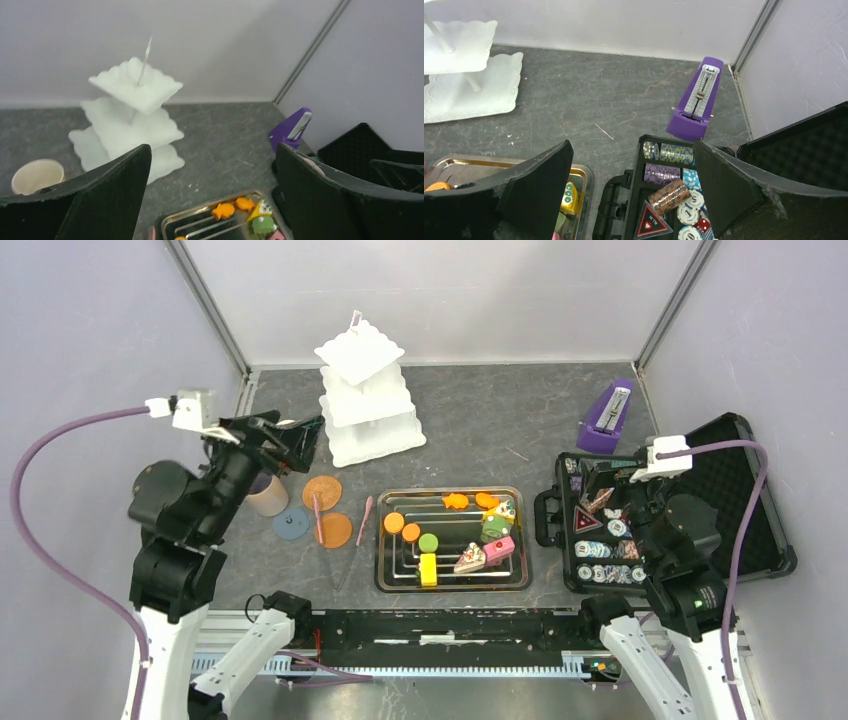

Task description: Serve the afternoon tea

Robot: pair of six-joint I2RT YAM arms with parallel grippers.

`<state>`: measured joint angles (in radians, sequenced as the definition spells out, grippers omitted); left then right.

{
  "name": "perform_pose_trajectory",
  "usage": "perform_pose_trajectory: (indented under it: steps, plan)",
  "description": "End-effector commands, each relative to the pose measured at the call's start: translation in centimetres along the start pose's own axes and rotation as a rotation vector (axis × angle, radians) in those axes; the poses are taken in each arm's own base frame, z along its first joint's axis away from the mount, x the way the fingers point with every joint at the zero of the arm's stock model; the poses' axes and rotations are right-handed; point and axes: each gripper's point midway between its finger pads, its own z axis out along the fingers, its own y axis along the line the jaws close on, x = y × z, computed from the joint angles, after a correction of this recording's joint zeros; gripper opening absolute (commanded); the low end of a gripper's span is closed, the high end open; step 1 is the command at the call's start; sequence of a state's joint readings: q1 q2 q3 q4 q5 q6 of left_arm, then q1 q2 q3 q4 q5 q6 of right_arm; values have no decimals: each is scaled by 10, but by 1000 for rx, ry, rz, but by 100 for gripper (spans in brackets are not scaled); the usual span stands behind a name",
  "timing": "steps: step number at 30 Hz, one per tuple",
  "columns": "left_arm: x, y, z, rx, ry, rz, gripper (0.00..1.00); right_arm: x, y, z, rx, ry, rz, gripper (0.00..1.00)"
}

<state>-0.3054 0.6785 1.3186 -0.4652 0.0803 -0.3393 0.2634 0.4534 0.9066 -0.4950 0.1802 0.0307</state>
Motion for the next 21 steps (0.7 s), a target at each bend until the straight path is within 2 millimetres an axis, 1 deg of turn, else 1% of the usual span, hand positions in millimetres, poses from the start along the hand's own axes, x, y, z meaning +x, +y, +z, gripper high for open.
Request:
perform_pose_trajectory:
  steps: [1, 2, 5, 8, 10, 13, 16, 19, 21]
  plan:
    - [45, 42, -3, -206, 212, 44, 100, 3, 2, 5, -11, 0, -5, 98]
    - [54, 49, -6, -240, 249, 56, 100, 5, 5, 7, -22, 11, -13, 98]
    - [90, 75, -18, -362, 405, 77, 100, 15, 16, 16, -79, 46, -26, 98]
    - [124, 98, -38, -489, 548, 86, 100, 23, 33, 23, -165, 39, -7, 98]
    - [141, 111, -53, -572, 606, 75, 100, 29, 47, 26, -231, 29, 14, 98]
    - [173, 115, -67, -612, 702, 24, 100, 37, 57, 30, -274, 36, 52, 98]
    - [211, 117, -76, -633, 809, -18, 100, 42, 59, 32, -278, 48, 71, 98]
    - [251, 109, -75, -570, 941, -72, 100, 42, 56, 30, -267, 52, 60, 98]
    - [273, 108, -77, -573, 1041, -96, 100, 41, 52, 27, -249, 52, 53, 98]
